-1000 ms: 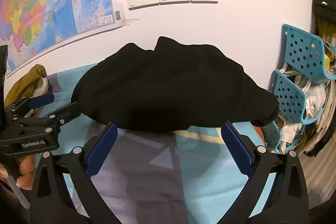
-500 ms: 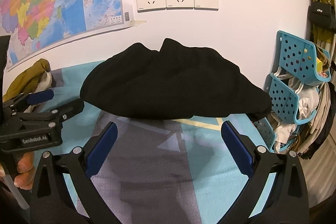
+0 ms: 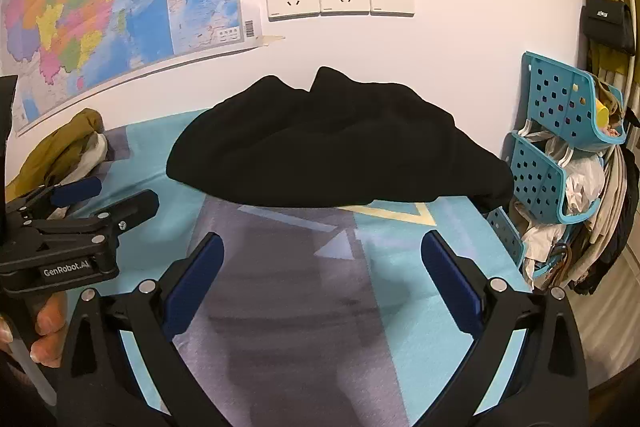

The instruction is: Fold large clothes

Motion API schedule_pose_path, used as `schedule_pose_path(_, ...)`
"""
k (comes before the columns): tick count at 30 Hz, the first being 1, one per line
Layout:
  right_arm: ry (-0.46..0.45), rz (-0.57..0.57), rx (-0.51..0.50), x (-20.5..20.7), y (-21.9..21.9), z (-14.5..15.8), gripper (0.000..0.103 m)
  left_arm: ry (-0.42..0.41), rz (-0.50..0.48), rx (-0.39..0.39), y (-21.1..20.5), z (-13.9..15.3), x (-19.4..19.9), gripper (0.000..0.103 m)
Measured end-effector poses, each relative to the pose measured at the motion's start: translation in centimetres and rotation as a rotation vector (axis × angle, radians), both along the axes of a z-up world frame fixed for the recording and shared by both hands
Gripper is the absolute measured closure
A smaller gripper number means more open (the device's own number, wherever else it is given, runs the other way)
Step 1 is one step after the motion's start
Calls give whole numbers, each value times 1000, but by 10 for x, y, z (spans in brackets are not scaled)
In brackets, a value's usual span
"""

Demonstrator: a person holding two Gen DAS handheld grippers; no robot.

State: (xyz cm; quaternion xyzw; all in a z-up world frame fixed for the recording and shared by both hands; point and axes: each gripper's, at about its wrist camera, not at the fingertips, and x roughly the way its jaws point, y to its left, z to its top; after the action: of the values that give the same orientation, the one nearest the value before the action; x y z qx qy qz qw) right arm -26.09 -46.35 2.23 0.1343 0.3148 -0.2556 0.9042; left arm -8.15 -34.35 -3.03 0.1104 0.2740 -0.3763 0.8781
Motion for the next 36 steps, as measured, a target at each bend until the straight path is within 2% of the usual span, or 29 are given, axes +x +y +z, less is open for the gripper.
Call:
schedule_pose_path(11,-12,0,-2,-4,13,6,6,-11,1,-7,9,1,-7,7)
schedule_pose_path(36,-9,-22,23,-8,4,1,6,-23,-7,6,2,3,-12,7)
